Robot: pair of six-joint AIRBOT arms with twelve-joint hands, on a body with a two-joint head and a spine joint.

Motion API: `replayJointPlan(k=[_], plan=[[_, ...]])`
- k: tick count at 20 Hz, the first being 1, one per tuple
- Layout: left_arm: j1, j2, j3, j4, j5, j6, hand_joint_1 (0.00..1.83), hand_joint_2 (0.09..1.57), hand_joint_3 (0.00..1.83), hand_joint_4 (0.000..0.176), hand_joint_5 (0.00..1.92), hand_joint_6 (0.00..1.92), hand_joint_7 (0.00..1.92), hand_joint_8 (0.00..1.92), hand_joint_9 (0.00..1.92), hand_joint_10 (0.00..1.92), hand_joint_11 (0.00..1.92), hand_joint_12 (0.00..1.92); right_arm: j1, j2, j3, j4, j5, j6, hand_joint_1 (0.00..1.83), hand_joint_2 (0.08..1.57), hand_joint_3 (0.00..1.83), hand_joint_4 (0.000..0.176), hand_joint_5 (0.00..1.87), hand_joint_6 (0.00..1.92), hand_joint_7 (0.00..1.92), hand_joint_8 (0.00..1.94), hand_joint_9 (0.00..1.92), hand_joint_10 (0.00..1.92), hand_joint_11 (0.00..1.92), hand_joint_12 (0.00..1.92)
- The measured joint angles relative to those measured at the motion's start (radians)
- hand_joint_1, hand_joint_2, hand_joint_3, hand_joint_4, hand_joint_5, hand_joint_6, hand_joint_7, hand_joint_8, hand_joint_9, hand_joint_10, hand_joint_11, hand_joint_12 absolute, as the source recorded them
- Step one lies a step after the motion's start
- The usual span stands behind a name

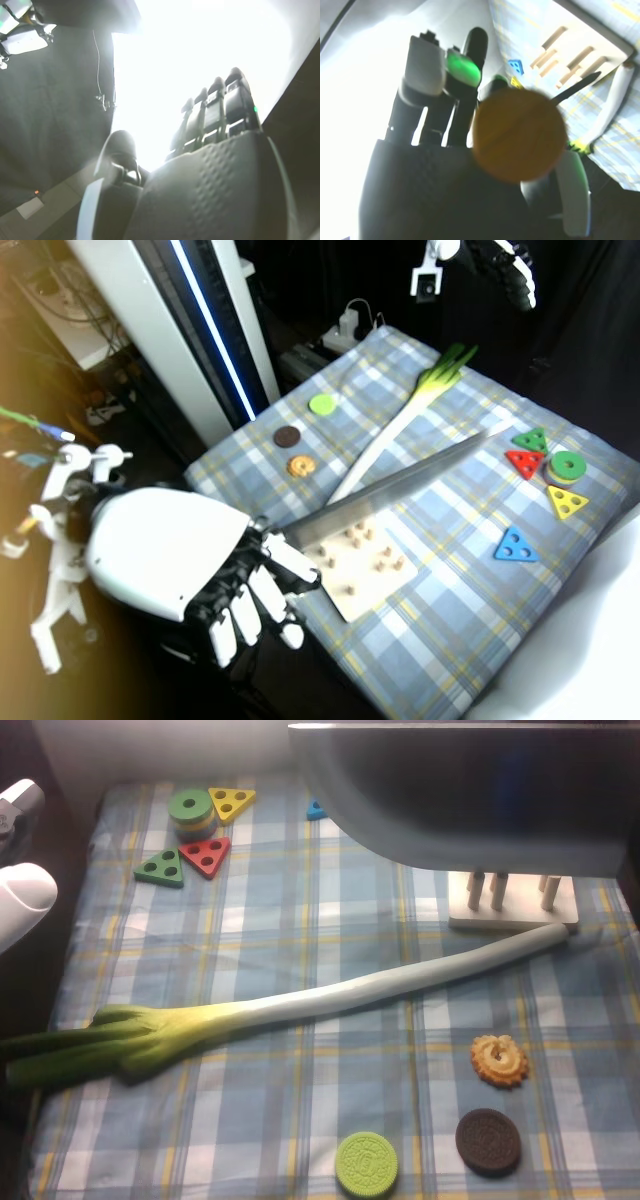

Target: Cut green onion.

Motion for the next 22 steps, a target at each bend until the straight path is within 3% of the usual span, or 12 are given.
replayJointPlan(k=[1, 3, 5, 6, 10, 11, 13, 14, 16, 17, 19, 22], plan=[[0.0, 0.0, 0.0, -0.002, 0.0, -0.002, 0.0, 1.4, 0.02, 0.0, 0.0, 0.0, 0.0, 0.0, 0.0, 0.0, 0.0, 0.0, 0.011, 0.002, 0.0, -0.003, -0.003, -0.005, 0.0, 1.53, 0.0, 0.174, 0.44, 1.92, 0.83, 1.94, 1.07, 1.92, 1.08, 1.92], [0.0, 0.0, 0.002, -0.002, 0.001, -0.003, 0.0, 1.39, 0.01, 0.0, 0.0, 0.0, 0.0, 0.0, 0.0, 0.0, 0.0, 0.0, 0.024, 0.006, 0.0, -0.008, -0.017, -0.009, 0.0, 1.53, 0.0, 0.176, 0.47, 1.92, 0.83, 1.94, 1.08, 1.92, 0.87, 1.92], [0.0, 0.0, 0.002, -0.002, 0.001, -0.004, 0.0, 1.38, 0.01, 0.0, 0.0, 0.0, 0.0, 0.0, 0.0, 0.0, 0.0, 0.0, 0.032, 0.006, 0.006, -0.007, -0.027, -0.01, 0.0, 1.53, 0.0, 0.176, 0.47, 1.92, 0.84, 1.94, 1.1, 1.92, 0.86, 1.89], [0.0, -0.001, 0.002, -0.002, 0.001, -0.009, 0.0, 1.39, 0.01, 0.0, 0.0, 0.0, 0.0, 0.0, 0.0, 0.0, 0.0, 0.0, 0.032, 0.005, 0.01, -0.007, -0.031, -0.01, 0.0, 1.54, 0.0, 0.176, 0.45, 1.92, 0.88, 1.94, 1.14, 1.92, 1.11, 1.9], [0.0, -0.007, 0.006, -0.001, 0.002, -0.018, 0.0, 1.4, 0.01, 0.0, 0.0, 0.0, 0.0, 0.0, 0.0, 0.0, 0.0, 0.0, 0.032, -0.002, 0.017, -0.017, -0.051, -0.009, 0.03, 1.56, 0.01, 0.109, 0.49, 1.92, 0.86, 1.94, 1.1, 1.92, 1.27, 1.92], [0.0, -0.007, 0.006, -0.001, 0.0, -0.018, 0.0, 1.39, 0.01, 0.0, 0.0, 0.0, 0.0, 0.0, 0.0, 0.0, 0.0, 0.0, 0.032, -0.004, 0.02, -0.017, -0.055, -0.008, 0.0, 1.54, 0.0, 0.145, 0.55, 1.92, 0.89, 1.94, 1.1, 1.92, 1.26, 1.92], [0.0, -0.007, 0.006, -0.001, 0.002, -0.018, 0.0, 1.39, 0.01, 0.0, 0.0, 0.0, 0.0, 0.0, 0.0, 0.0, 0.0, 0.0, 0.032, -0.014, 0.027, -0.016, -0.066, -0.007, 0.04, 1.54, 0.0, 0.122, 0.54, 1.92, 0.91, 1.94, 1.12, 1.92, 1.27, 1.92], [0.0, -0.007, 0.006, 0.0, 0.001, -0.018, 0.0, 1.4, 0.01, 0.0, 0.0, 0.0, 0.0, 0.0, 0.0, 0.0, 0.0, 0.0, 0.032, -0.016, 0.027, -0.02, -0.07, -0.005, 0.04, 1.54, 0.0, 0.132, 0.52, 1.92, 0.89, 1.94, 1.1, 1.92, 1.25, 1.92], [0.0, -0.007, 0.006, -0.002, 0.002, -0.018, 0.0, 1.4, 0.01, 0.0, 0.0, 0.0, 0.0, 0.0, 0.0, 0.0, 0.0, 0.0, 0.039, -0.016, 0.027, -0.03, -0.083, -0.004, 0.07, 1.55, 0.0, 0.11, 0.54, 1.92, 0.91, 1.94, 1.12, 1.92, 1.26, 1.92], [0.0, -0.007, 0.006, -0.001, 0.002, -0.018, 0.0, 1.4, 0.01, 0.0, 0.0, 0.0, 0.0, 0.0, 0.0, 0.0, 0.0, 0.0, 0.039, -0.018, 0.027, -0.03, -0.088, -0.004, 0.12, 1.55, 0.0, 0.061, 0.53, 1.92, 0.91, 1.94, 1.13, 1.92, 1.28, 1.92], [0.0, -0.007, 0.006, 0.0, 0.001, -0.019, 0.0, 1.42, 0.02, 0.0, 0.0, 0.0, 0.0, 0.0, 0.0, 0.0, 0.0, 0.0, 0.039, -0.023, 0.027, -0.038, -0.101, -0.003, 0.1, 1.55, 0.0, 0.112, 0.58, 1.92, 1.01, 1.94, 1.22, 1.92, 1.36, 1.92], [0.002, -0.007, 0.006, -0.001, 0.001, -0.021, 0.0, 1.42, 0.02, 0.0, 0.0, 0.0, 0.0, 0.0, 0.0, 0.0, 0.0, 0.0, 0.039, -0.024, 0.024, -0.053, -0.11, -0.002, 0.07, 1.54, 0.0, 0.103, 0.56, 1.92, 1.01, 1.94, 1.22, 1.92, 1.36, 1.92]])
